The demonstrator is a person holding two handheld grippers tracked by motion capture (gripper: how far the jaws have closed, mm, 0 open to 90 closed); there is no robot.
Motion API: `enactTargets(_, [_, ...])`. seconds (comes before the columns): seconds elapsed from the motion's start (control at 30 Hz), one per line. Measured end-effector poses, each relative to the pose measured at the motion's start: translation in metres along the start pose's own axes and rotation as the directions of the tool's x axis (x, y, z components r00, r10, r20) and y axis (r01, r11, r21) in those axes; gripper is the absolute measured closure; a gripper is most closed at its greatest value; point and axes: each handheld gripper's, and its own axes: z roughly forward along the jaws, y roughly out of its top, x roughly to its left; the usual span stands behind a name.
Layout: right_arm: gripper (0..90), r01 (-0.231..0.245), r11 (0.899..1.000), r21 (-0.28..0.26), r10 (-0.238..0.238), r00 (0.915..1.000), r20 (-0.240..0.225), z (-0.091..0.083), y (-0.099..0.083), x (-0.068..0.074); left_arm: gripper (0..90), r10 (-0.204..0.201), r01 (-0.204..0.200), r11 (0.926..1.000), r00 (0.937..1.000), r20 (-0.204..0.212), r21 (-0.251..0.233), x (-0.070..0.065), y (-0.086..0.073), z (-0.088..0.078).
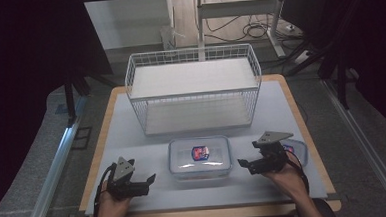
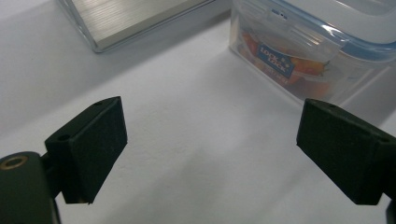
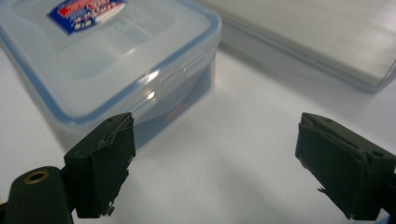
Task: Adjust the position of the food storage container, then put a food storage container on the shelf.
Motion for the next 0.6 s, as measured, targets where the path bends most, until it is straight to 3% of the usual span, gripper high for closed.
enactTargets(0.43, [14.9,-0.042,0.999,0.0,0.042,0.9989,-0.022,-0.0016,-0.0073,-0.0021,8.7,-0.064,0.064,0.9975,0.9977,0.024,0.03,0.0012,0.0018,0.0015])
enactTargets(0.5, [18.6,-0.057,0.998,0.012,0.057,0.9982,-0.021,-0.001,-0.0057,-0.0007,8.2,-0.103,0.102,0.9943,0.994,0.036,0.031,0.0017,0.0044,0.0008])
enactTargets(0.53, [18.6,-0.057,0.998,0.012,0.057,0.9982,-0.021,-0.001,-0.0057,-0.0007,7.5,-0.103,0.102,0.9943,0.994,0.036,0.031,0.0017,0.0044,0.0008])
enactTargets(0.6, [22.3,-0.069,0.997,0.017,0.07,0.9972,-0.029,-0.0036,-0.0031,-0.001,6.6,-0.137,0.135,0.9904,0.9873,0.081,0.03,0.0032,0.0086,0.0])
